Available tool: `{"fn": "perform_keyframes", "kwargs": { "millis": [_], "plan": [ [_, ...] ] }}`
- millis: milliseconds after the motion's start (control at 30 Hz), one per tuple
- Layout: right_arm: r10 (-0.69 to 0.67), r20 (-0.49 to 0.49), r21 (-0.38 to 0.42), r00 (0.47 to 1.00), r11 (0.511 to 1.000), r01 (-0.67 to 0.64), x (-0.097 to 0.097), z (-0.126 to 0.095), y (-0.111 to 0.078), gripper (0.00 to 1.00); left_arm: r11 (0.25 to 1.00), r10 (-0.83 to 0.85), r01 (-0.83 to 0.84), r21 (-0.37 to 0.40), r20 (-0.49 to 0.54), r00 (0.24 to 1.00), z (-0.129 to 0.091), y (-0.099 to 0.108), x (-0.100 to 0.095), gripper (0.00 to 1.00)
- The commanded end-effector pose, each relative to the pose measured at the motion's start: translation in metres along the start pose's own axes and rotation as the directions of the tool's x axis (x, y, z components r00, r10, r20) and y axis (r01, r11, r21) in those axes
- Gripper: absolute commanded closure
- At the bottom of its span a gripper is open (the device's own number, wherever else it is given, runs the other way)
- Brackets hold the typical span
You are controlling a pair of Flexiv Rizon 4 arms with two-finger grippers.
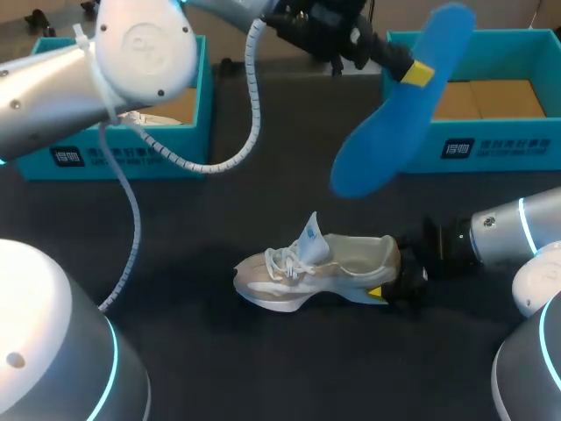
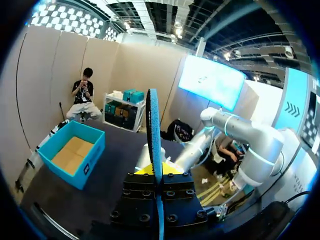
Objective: Take the shoe out of the shoebox, open the shoe tongue, remove and reinsert the insole, then place the shoe into the shoebox
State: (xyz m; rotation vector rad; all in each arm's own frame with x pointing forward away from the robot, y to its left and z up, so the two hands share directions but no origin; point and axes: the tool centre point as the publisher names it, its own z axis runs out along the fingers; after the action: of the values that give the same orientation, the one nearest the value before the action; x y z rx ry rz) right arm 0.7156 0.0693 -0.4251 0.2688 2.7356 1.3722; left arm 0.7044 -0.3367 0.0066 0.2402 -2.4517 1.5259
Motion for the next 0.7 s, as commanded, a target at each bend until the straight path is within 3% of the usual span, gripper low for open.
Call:
{"fn": "perform_keyframes", "kwargs": {
  "millis": [33,333,700],
  "plan": [
    [0.001,0.001,0.004,1.0,1.0,-0.001,0.0,0.002,-0.001,1.0,0.993,-0.063,0.062,0.1,0.004,0.998,-0.009,0.001,0.021,1.0],
    [0.001,0.001,0.004,1.0,1.0,-0.001,0.0,0.002,-0.001,1.0,0.955,-0.186,0.207,0.211,-0.117,0.976,-0.022,-0.012,0.039,1.0],
    [0.001,0.001,0.004,1.0,1.0,-0.001,0.0,0.002,-0.001,1.0,0.88,-0.383,0.421,0.218,-0.197,0.903,-0.035,-0.019,0.062,1.0]
  ]
}}
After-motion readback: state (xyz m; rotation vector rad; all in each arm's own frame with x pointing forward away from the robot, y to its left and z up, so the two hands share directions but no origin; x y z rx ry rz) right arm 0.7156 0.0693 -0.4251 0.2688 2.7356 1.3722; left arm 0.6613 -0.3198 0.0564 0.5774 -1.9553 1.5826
